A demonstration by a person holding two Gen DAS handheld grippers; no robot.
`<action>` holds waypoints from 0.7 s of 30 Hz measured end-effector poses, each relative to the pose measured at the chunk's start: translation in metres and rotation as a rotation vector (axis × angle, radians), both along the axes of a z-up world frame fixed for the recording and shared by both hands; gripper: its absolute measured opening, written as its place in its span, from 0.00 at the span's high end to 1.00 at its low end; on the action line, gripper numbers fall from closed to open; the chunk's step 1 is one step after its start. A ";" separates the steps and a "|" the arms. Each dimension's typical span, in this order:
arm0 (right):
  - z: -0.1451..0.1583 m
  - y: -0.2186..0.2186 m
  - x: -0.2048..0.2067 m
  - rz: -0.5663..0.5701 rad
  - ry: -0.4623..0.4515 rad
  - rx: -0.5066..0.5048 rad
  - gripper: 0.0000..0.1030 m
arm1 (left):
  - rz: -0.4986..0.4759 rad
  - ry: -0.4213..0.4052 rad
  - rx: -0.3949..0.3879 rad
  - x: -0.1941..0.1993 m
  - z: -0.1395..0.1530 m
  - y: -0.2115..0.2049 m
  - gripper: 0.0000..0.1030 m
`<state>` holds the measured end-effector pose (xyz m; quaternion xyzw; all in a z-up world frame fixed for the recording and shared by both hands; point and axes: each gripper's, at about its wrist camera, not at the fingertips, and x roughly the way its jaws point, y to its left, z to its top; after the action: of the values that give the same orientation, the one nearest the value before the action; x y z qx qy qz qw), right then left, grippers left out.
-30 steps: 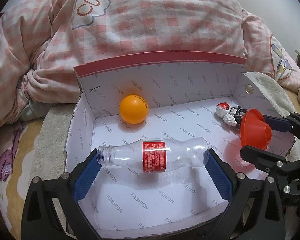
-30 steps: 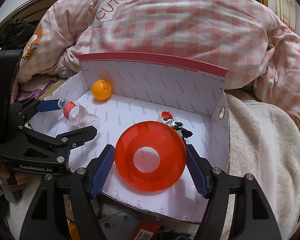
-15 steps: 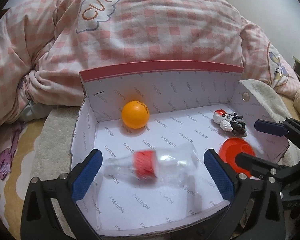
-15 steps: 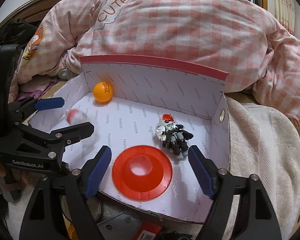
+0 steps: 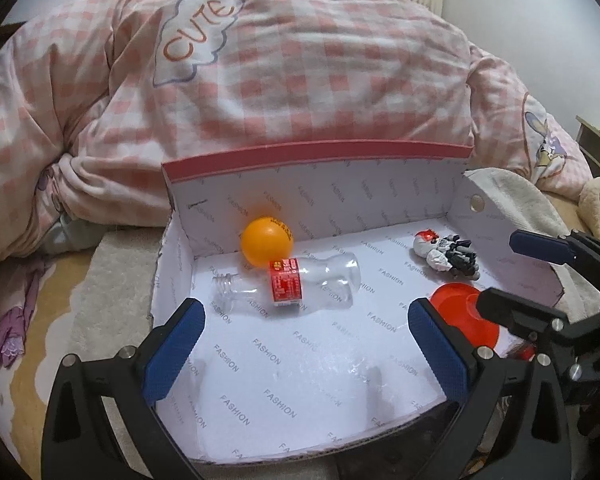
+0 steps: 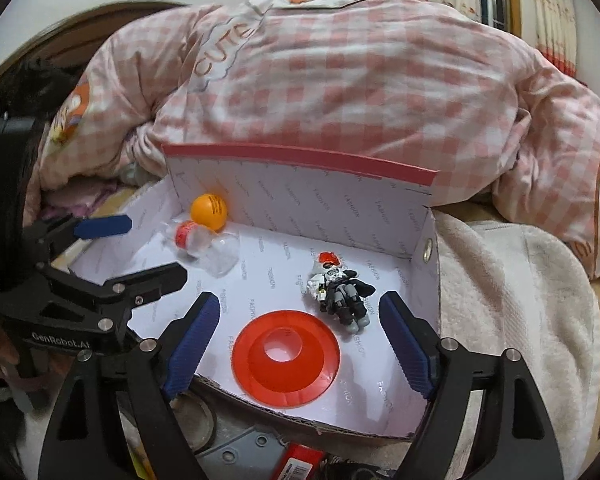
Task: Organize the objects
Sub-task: 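Withdraw both tools from the shoebox toward the remaining toys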
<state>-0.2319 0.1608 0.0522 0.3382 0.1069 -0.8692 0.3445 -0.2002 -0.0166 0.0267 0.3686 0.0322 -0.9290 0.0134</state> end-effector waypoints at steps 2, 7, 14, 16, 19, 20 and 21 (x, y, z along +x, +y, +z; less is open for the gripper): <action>0.004 0.004 0.001 -0.012 0.003 -0.021 0.18 | -0.005 0.017 0.002 0.005 0.002 0.000 0.00; 0.008 0.015 0.014 -0.051 0.051 -0.073 0.18 | -0.014 0.058 -0.005 0.025 0.007 0.003 0.00; 0.014 0.024 0.043 -0.011 0.123 -0.018 0.18 | -0.059 0.056 0.018 0.053 0.011 0.016 0.00; 0.014 0.032 0.054 -0.004 0.139 -0.009 0.18 | -0.081 0.052 0.009 0.071 0.009 0.022 0.00; 0.018 0.054 0.075 -0.001 0.148 -0.034 0.18 | -0.109 0.068 0.010 0.099 0.010 0.028 0.00; 0.021 0.062 0.083 -0.002 0.155 -0.046 0.18 | -0.120 0.071 0.020 0.111 0.010 0.029 0.00; 0.023 0.069 0.090 -0.001 0.158 -0.055 0.18 | -0.125 0.073 0.024 0.120 0.011 0.031 0.00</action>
<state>-0.1421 0.2300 0.0751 0.2589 0.1095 -0.8960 0.3437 -0.0803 0.0141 0.0374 0.3357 0.0210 -0.9404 -0.0502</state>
